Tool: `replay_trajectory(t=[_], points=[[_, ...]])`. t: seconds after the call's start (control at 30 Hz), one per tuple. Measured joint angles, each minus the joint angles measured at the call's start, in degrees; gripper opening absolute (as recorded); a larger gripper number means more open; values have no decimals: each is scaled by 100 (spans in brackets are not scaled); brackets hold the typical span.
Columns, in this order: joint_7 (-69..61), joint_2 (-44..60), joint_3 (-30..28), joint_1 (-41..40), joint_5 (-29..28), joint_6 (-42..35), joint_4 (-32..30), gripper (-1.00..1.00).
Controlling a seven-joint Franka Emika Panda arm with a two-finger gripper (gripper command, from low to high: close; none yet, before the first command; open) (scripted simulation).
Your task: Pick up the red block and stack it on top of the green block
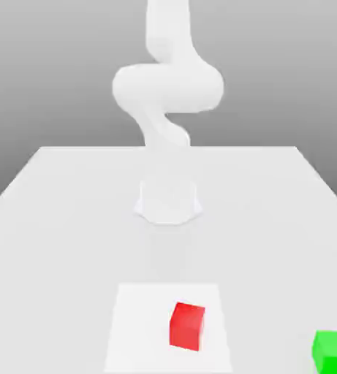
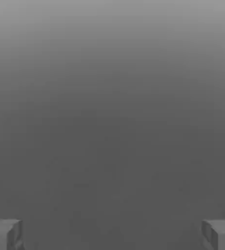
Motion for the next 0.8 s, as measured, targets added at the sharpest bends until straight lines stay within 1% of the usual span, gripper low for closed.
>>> replay_trajectory(t=[0.43,0.57,0.7,0.8], points=[[1190,2741,516,-335,-272,1298,-960,0],[1519,3571,568,-332,-312,1693,-1252,0],[1765,4391,593,-272,-235,2092,-1545,0],[1905,5006,556,-232,-277,2510,-1598,0]])
